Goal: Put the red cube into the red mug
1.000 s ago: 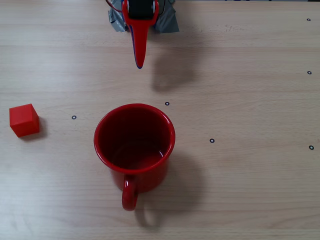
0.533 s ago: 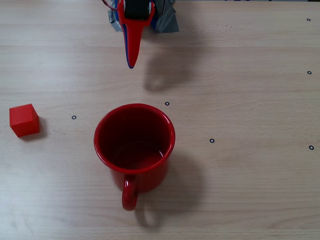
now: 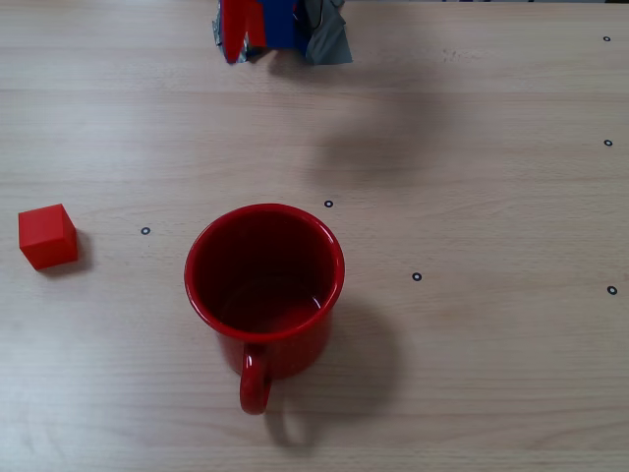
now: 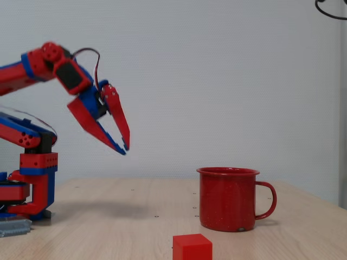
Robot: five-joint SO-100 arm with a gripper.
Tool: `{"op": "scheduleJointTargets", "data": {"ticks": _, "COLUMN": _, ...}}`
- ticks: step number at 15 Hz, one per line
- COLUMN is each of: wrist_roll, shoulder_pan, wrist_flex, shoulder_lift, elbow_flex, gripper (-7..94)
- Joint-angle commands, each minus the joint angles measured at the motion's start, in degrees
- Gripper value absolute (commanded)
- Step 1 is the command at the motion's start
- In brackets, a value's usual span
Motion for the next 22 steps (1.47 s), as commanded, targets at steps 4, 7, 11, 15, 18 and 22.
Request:
{"op": "scheduleJointTargets", "data": {"ticks": 4, "wrist_roll": 0.4, "shoulder_pan": 6.5, "wrist_flex": 17.7, "shoulder_lift": -14.9, "elbow_flex": -27.5, "gripper": 0}}
{"op": "scheduleJointTargets", "data": {"ticks": 7, "wrist_roll": -2.0, "shoulder_pan": 8.9, "wrist_flex": 26.5, "shoulder_lift": -24.2, "elbow_flex": -40.3, "gripper": 0}}
{"op": "scheduleJointTargets", "data": {"ticks": 11, "wrist_roll": -9.8, "shoulder_pan": 13.3, "wrist_flex": 30.9, "shoulder_lift": -36.1, "elbow_flex": -51.6, "gripper": 0}}
{"op": "scheduleJointTargets", "data": {"ticks": 15, "wrist_roll": -17.8, "shoulder_pan": 19.4, "wrist_flex": 30.0, "shoulder_lift": -46.4, "elbow_flex": -58.4, "gripper": 0}}
{"op": "scheduleJointTargets", "data": {"ticks": 18, "wrist_roll": -21.9, "shoulder_pan": 24.0, "wrist_flex": 28.6, "shoulder_lift": -53.9, "elbow_flex": -64.9, "gripper": 0}}
{"op": "scheduleJointTargets", "data": {"ticks": 22, "wrist_roll": -28.7, "shoulder_pan": 28.8, "wrist_flex": 26.6, "shoulder_lift": -63.5, "elbow_flex": -73.7, "gripper": 0}}
